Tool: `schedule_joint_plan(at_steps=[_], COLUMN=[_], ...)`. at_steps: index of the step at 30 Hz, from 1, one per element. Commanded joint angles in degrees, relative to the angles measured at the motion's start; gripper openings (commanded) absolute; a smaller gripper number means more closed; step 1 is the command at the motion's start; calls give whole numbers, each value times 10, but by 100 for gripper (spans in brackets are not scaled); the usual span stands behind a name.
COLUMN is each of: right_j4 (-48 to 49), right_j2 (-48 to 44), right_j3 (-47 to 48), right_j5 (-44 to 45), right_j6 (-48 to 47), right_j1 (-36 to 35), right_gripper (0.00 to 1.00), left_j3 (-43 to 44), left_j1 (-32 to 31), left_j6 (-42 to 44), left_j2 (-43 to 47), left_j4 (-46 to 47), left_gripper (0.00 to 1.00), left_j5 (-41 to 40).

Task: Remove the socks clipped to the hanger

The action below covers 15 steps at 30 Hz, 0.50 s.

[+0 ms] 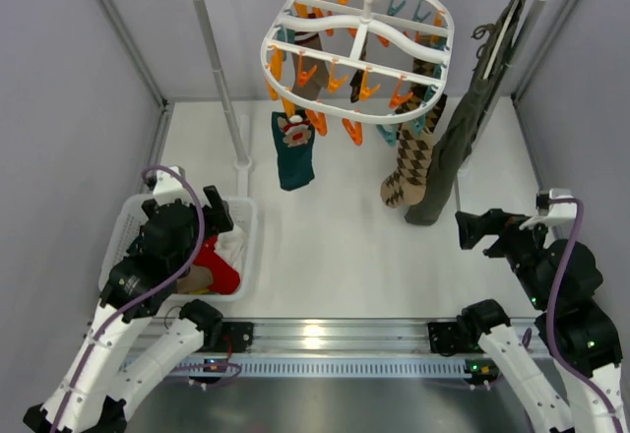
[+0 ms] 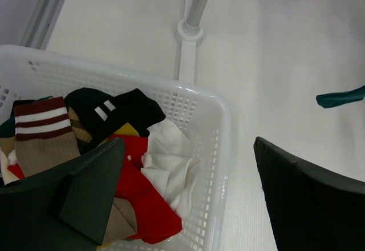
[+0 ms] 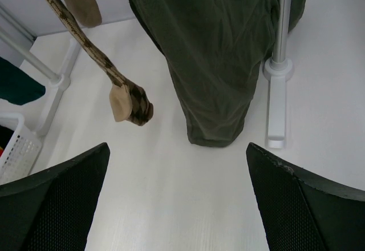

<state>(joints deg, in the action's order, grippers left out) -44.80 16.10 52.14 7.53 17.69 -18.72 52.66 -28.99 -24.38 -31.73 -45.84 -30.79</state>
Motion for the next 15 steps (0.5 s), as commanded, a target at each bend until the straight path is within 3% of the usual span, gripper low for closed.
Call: schedule_joint_plan(at_steps=[1,8,15], right_j4=[8,35,143], right_j2=[7,29,21], right_j3=[2,-19,-60], right_j5=[12,-44,-166], right_j6=[13,13,3], right_j1=[-5,-4,-4], right_gripper=[99,100,100], left_j3=[-5,-5,-6], left_j1=[-2,-1,-2], left_j6=[-4,-3,-3], left_j2=[-1,-11,-2], left_j4=[28,28,28], left_gripper=[98,98,98], left_j5=[6,23,28])
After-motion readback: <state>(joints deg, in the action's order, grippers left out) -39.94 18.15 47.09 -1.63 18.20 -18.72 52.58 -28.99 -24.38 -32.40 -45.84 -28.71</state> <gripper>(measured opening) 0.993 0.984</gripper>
